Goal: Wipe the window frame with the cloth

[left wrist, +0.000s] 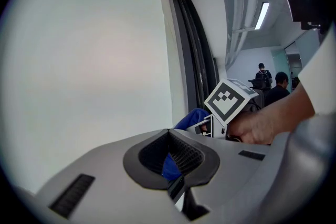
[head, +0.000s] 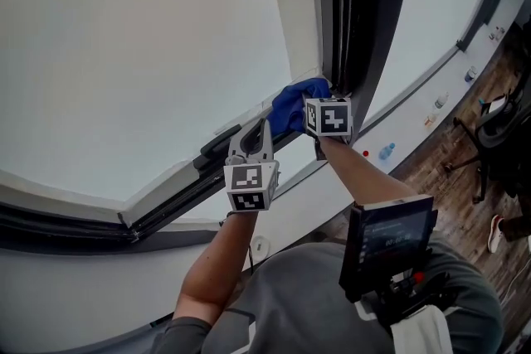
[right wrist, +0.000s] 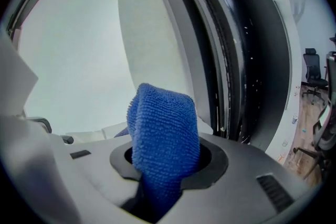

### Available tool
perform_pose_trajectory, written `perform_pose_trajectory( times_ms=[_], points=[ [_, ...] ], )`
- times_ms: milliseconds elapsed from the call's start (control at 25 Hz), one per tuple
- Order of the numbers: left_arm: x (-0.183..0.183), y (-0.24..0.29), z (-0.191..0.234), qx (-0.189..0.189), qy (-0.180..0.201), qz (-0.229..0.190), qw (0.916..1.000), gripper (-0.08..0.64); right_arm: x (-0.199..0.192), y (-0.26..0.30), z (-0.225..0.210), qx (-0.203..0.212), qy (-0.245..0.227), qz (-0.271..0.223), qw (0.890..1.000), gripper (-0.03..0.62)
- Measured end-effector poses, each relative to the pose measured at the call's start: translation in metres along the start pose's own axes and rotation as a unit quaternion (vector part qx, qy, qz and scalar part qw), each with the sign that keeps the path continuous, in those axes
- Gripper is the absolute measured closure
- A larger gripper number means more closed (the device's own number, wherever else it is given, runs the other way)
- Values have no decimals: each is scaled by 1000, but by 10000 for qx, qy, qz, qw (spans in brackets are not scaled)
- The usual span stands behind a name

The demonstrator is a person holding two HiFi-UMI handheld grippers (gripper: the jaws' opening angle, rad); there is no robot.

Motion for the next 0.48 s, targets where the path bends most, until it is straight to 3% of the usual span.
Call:
perform_pose_trajectory(
  times_ms=[480],
  points=[
    [9,37,-21,-216,37,53,9997,551,5,4,-20,10,-172,-74,9998,451]
  ],
)
Point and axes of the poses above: the fingertips, and each gripper's own axes: y forward along the fingers, z to its left, x out of its top, the point moved 5 cm from there along -y, backward along the fingers, and after that the axes turned 8 degrees about -x, right-handed, at the moved point
